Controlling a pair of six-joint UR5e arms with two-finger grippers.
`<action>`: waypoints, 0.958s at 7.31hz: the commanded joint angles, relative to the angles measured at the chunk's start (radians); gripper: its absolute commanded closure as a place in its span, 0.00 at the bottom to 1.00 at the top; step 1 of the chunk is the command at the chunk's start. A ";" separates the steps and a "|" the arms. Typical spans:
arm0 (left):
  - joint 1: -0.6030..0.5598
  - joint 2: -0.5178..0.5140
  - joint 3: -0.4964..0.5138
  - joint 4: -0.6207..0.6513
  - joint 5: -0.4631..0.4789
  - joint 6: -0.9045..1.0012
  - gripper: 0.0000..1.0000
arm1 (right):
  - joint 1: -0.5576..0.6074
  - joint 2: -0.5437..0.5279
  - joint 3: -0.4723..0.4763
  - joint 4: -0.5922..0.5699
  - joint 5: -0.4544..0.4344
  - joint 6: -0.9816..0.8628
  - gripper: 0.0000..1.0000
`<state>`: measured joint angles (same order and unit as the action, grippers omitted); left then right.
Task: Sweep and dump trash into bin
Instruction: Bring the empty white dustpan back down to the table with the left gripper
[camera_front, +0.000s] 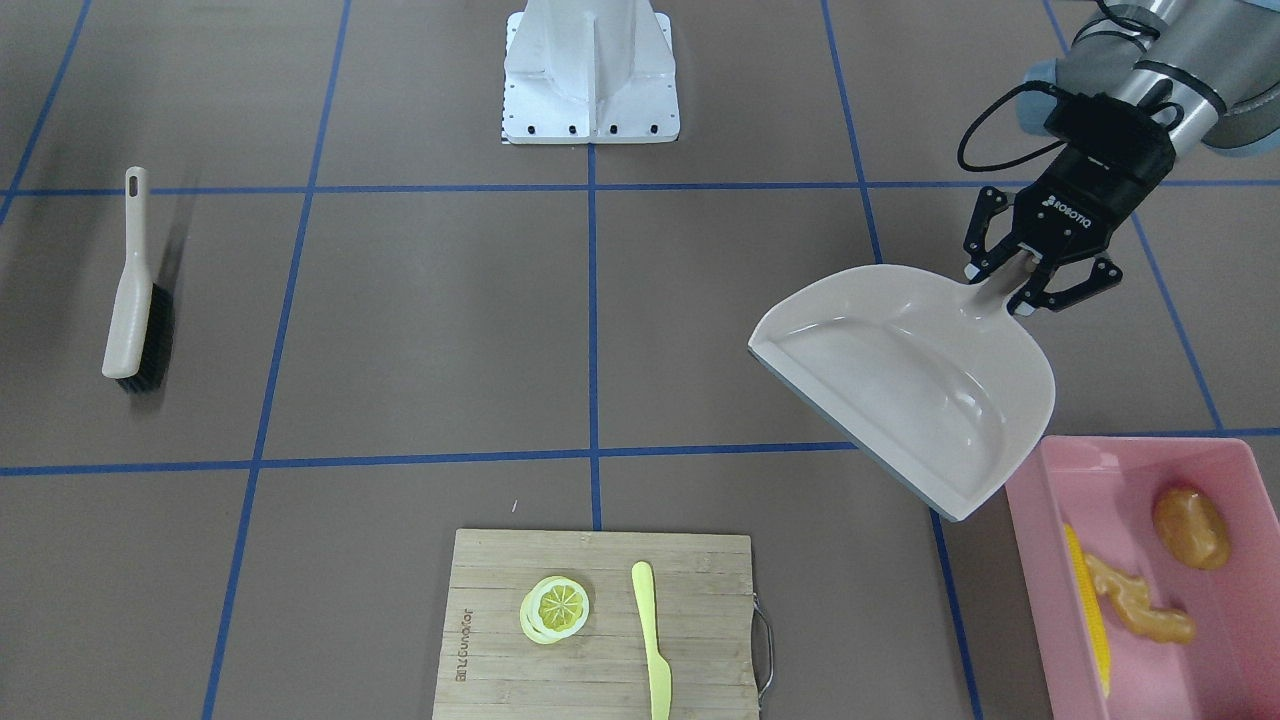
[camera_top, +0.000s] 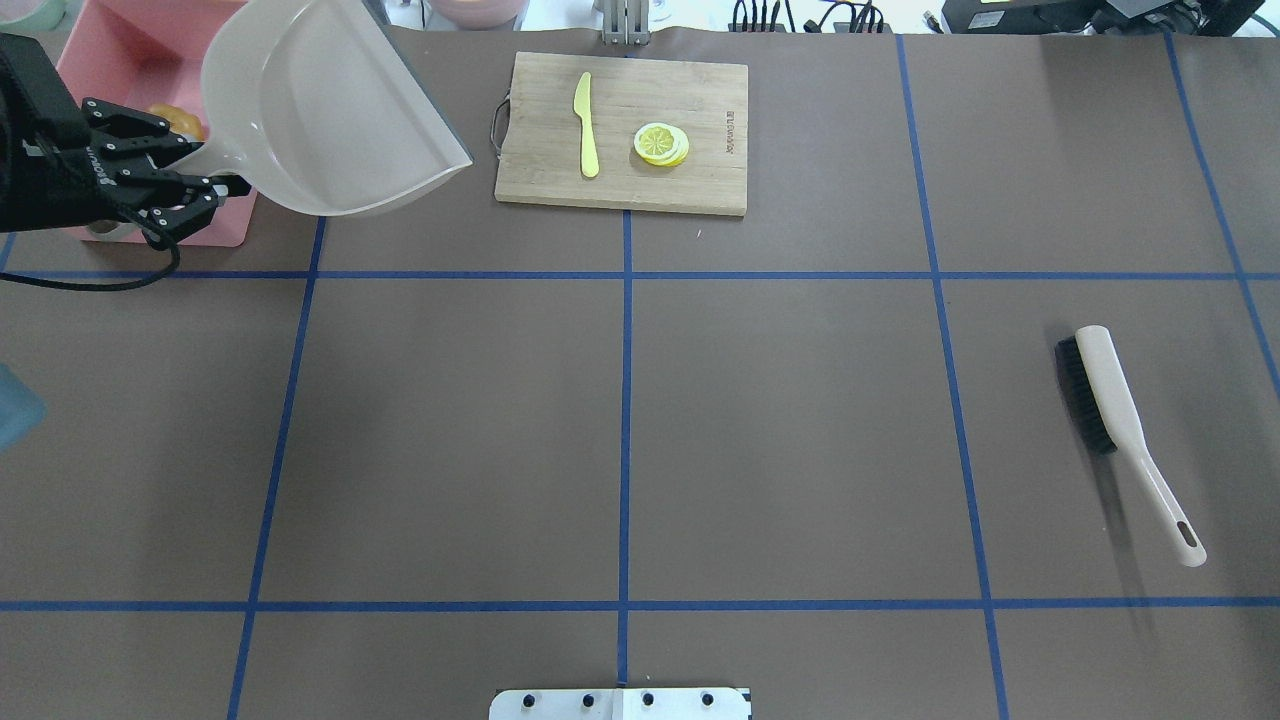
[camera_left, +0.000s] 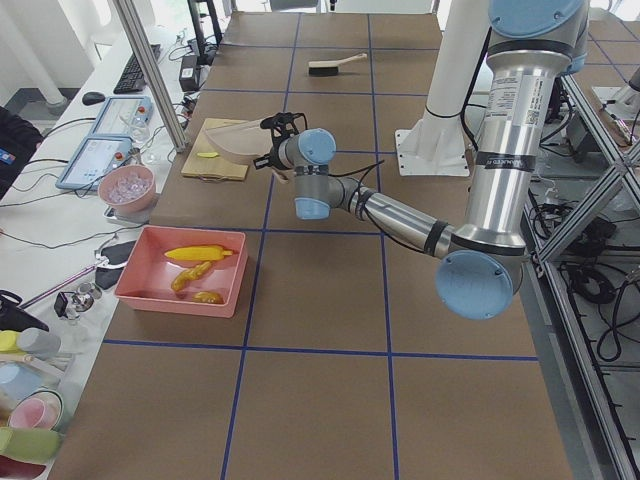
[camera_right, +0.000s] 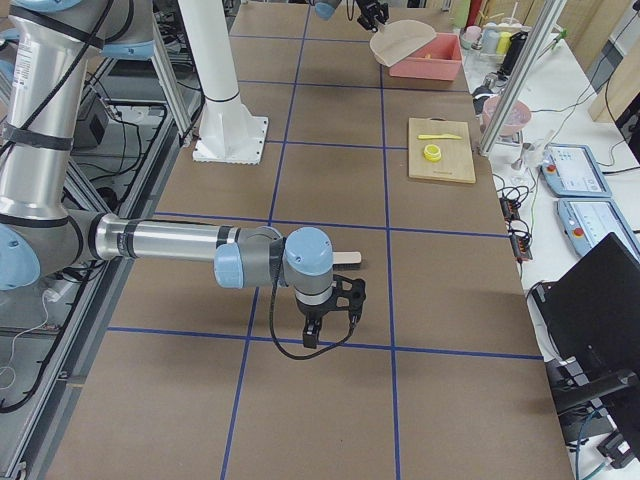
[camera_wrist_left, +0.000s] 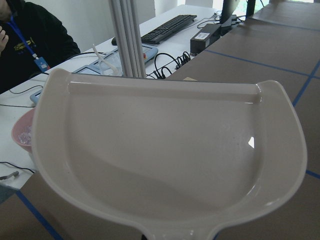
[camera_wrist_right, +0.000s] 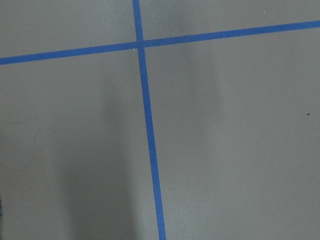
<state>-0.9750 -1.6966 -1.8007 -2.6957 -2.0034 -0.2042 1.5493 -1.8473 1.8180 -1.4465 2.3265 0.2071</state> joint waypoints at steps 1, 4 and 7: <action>0.086 -0.009 -0.011 0.060 -0.066 0.052 1.00 | 0.000 -0.001 0.000 -0.002 0.004 0.001 0.00; 0.286 -0.023 -0.003 0.102 -0.089 0.160 1.00 | 0.000 0.006 0.000 0.000 0.001 0.001 0.00; 0.302 -0.032 0.003 0.270 -0.170 0.412 1.00 | 0.000 0.005 0.000 0.000 0.005 0.001 0.00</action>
<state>-0.6791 -1.7229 -1.8056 -2.4713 -2.1463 0.1115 1.5493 -1.8444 1.8178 -1.4466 2.3294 0.2086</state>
